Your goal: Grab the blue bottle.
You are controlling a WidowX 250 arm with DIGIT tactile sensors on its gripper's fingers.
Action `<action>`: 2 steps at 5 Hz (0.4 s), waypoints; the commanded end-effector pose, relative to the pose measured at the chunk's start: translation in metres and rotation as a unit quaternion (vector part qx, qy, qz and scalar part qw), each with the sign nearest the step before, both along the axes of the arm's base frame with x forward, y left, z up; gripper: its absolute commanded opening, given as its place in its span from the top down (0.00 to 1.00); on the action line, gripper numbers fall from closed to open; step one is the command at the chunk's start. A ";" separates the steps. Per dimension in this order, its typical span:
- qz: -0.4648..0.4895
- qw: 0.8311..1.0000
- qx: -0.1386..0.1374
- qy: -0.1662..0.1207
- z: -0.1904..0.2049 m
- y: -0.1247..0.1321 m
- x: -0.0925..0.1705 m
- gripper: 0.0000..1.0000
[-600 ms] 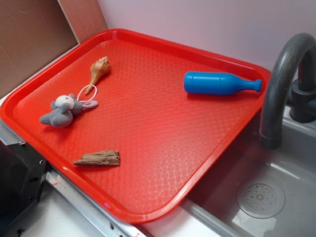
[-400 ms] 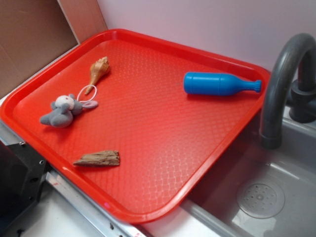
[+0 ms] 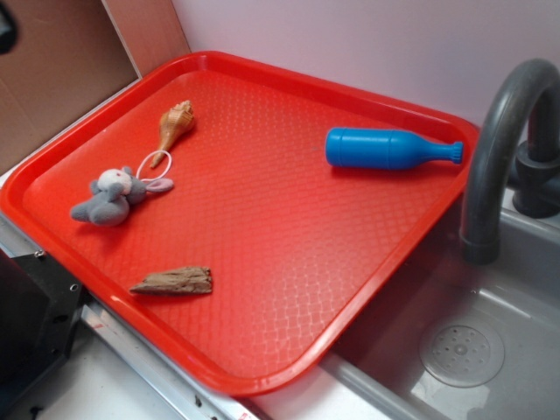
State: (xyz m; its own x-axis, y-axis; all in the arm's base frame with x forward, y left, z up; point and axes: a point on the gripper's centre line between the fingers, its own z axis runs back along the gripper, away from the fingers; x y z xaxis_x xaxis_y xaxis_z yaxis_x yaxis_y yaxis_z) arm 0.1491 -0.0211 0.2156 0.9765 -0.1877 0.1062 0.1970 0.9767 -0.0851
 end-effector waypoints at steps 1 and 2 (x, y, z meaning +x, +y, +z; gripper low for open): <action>-0.144 0.988 0.028 -0.046 -0.019 -0.017 0.052 0.00; -0.222 0.971 0.036 -0.086 -0.036 -0.037 0.078 0.00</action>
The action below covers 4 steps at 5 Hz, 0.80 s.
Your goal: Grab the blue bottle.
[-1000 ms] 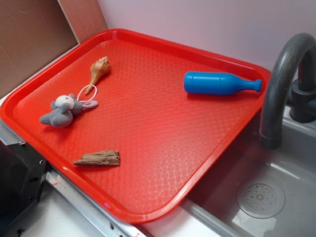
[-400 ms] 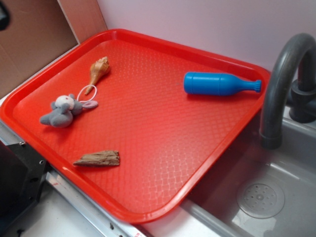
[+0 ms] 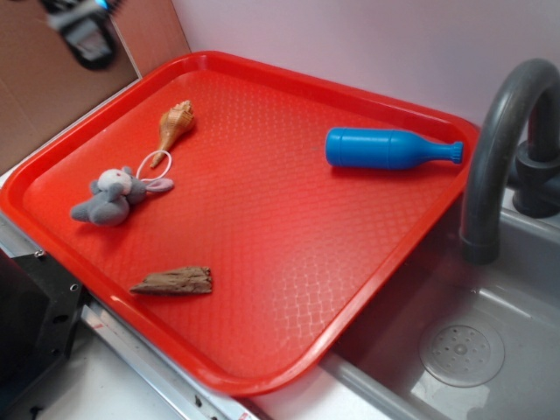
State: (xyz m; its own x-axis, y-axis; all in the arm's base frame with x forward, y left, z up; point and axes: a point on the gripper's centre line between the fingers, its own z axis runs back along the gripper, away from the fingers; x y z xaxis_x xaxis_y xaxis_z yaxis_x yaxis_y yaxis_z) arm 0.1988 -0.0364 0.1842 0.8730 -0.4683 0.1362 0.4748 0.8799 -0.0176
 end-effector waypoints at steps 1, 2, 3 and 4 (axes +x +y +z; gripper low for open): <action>-0.094 0.994 0.000 -0.062 -0.021 -0.035 0.054 0.00; -0.126 0.990 -0.008 -0.061 -0.042 -0.052 0.074 0.00; -0.145 0.988 -0.021 -0.052 -0.063 -0.066 0.093 0.00; -0.180 0.983 -0.022 -0.037 -0.083 -0.078 0.110 0.00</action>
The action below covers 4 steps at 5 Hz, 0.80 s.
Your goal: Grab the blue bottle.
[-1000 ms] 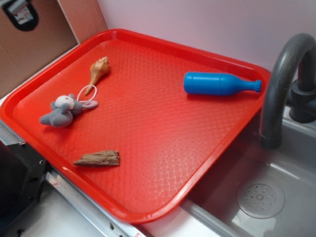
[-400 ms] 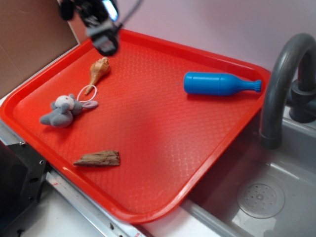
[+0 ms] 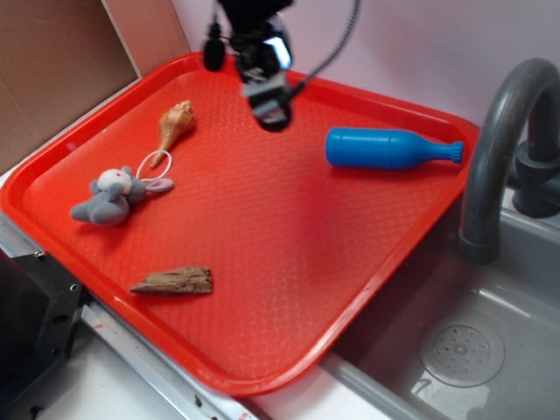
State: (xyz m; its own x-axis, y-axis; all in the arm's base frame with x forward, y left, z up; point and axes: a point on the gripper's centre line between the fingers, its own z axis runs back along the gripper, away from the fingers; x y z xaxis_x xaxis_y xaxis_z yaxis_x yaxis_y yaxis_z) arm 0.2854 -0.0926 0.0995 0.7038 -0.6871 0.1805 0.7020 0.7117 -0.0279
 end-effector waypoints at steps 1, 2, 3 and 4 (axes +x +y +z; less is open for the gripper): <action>-0.076 0.997 0.003 -0.015 -0.017 -0.033 0.034 0.00; -0.107 0.994 -0.001 0.004 -0.034 -0.040 0.039 0.00; -0.112 0.993 0.008 0.021 -0.046 -0.041 0.040 0.00; -0.120 0.991 0.022 0.045 -0.064 -0.041 0.040 0.00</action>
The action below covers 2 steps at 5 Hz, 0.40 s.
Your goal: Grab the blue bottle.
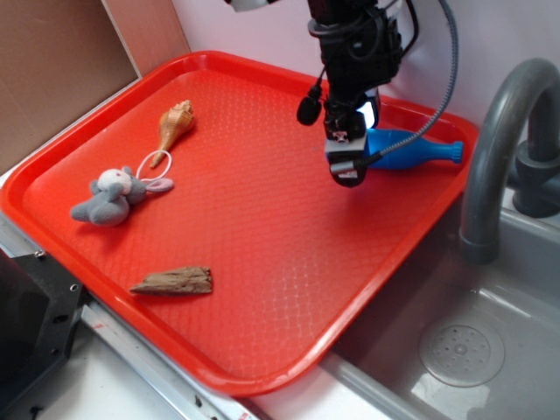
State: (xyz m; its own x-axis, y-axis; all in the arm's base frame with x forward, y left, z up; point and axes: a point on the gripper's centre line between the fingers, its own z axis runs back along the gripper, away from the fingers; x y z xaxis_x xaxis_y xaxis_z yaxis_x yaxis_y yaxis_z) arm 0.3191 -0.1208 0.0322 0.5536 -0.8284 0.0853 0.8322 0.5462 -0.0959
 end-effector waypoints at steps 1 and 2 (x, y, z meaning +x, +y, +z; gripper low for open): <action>-0.024 1.000 0.004 -0.010 -0.002 -0.017 0.002 0.21; -0.032 0.999 0.017 -0.012 -0.004 -0.020 -0.001 1.00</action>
